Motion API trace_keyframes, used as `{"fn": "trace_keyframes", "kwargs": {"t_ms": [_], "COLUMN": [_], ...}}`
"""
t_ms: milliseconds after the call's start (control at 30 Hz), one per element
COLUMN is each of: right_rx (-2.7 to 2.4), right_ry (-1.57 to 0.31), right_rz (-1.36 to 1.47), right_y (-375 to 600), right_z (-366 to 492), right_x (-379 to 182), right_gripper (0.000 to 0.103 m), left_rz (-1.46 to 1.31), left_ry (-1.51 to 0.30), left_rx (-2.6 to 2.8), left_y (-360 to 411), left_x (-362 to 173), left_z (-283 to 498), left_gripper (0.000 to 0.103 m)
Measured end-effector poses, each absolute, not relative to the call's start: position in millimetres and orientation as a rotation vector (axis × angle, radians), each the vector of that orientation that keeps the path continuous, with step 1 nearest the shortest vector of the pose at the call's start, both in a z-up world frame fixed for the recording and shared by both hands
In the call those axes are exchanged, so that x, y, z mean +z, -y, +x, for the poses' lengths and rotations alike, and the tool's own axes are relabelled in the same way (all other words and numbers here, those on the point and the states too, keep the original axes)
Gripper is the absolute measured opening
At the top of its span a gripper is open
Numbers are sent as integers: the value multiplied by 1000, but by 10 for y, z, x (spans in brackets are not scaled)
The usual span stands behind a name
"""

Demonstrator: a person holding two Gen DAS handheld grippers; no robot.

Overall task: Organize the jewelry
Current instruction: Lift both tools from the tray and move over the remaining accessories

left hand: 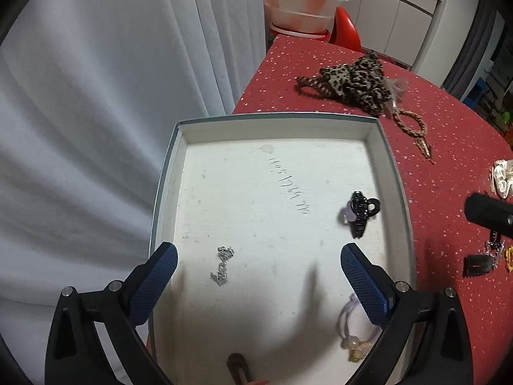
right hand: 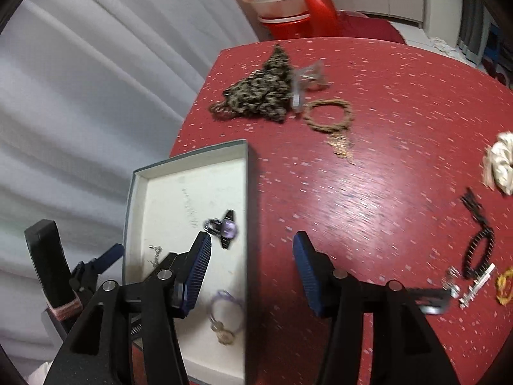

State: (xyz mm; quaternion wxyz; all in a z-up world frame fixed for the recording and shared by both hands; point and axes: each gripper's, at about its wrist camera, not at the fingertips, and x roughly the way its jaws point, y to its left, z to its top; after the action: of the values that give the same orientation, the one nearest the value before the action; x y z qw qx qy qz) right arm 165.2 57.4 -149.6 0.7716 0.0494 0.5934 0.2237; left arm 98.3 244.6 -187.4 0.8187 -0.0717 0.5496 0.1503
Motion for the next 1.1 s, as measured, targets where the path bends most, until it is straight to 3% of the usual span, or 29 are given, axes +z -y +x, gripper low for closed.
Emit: {"fn": "trace_keyframes", "kwargs": {"t_ms": [433, 1100], "right_rx": [301, 52], "right_ry": [-1309, -1305], "right_rz": [163, 217], "right_y": [498, 2046], "right_z": [1283, 970], "right_x": [-1453, -1527], "right_gripper": [79, 84], "left_rz": [-114, -49], "left_ry": [-1176, -1224], "left_rx": [215, -11], "left_y": [-1762, -372], "left_x": [-1582, -1579], "left_z": [877, 1079], "left_gripper": [102, 102]}}
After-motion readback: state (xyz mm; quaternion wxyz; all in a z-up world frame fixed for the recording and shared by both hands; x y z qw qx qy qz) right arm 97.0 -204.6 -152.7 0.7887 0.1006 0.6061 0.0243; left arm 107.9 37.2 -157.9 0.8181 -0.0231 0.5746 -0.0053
